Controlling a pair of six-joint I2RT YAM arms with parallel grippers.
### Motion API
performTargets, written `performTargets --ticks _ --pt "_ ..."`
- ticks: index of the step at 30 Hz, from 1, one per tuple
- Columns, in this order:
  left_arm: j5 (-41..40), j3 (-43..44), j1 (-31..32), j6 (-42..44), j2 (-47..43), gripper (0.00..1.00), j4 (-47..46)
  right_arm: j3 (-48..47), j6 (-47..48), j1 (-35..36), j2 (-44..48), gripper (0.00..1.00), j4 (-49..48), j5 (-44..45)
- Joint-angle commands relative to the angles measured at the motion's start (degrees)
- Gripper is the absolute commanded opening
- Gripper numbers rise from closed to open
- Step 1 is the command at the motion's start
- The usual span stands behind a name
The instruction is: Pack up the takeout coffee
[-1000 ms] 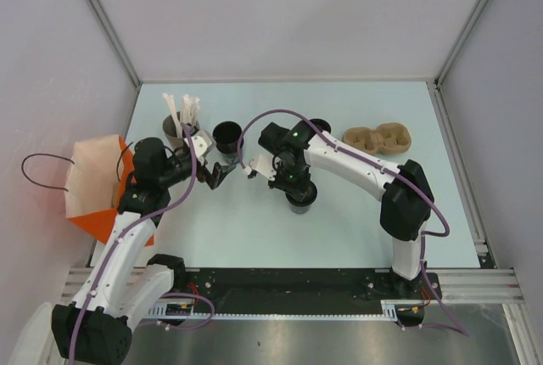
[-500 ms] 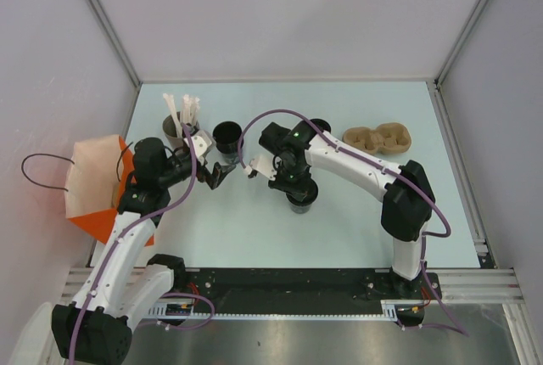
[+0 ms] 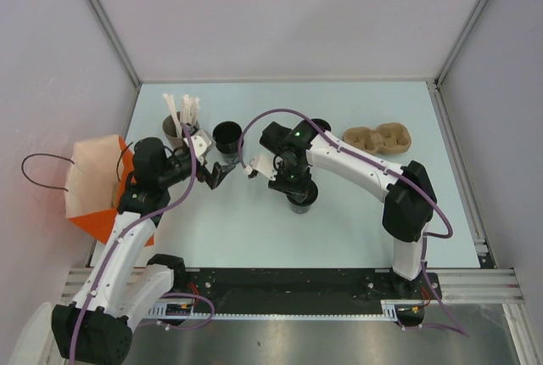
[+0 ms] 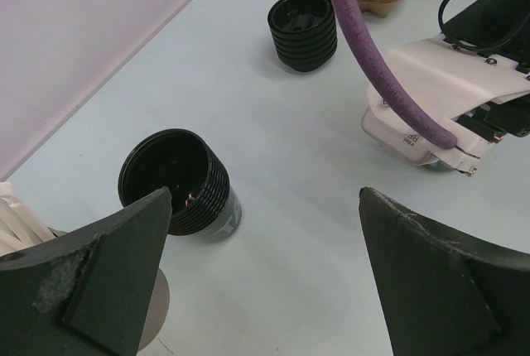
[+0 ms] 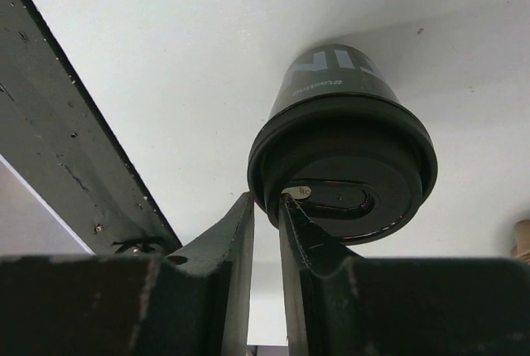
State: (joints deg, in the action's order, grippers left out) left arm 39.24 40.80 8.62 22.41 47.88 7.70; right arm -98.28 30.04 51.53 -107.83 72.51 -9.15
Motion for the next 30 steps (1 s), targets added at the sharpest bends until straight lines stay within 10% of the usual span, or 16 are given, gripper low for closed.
performTargets --ticks 1,19,30 --pt "1.98 -0.19 -0.71 -0.44 -0.15 1.0 -2.78 -2.09 0.37 0.33 2.54 0.23 1.14 -0.96" --pt "2.77 -0.28 -0.71 -0.18 0.55 1.0 -2.69 -8.59 0.46 -2.04 5.35 0.35 1.67 -2.8" --pt "7.42 2.27 -0.45 2.02 4.32 1.0 1.87 0.97 -0.68 -15.3 18.08 0.95 -7.54 -11.4"
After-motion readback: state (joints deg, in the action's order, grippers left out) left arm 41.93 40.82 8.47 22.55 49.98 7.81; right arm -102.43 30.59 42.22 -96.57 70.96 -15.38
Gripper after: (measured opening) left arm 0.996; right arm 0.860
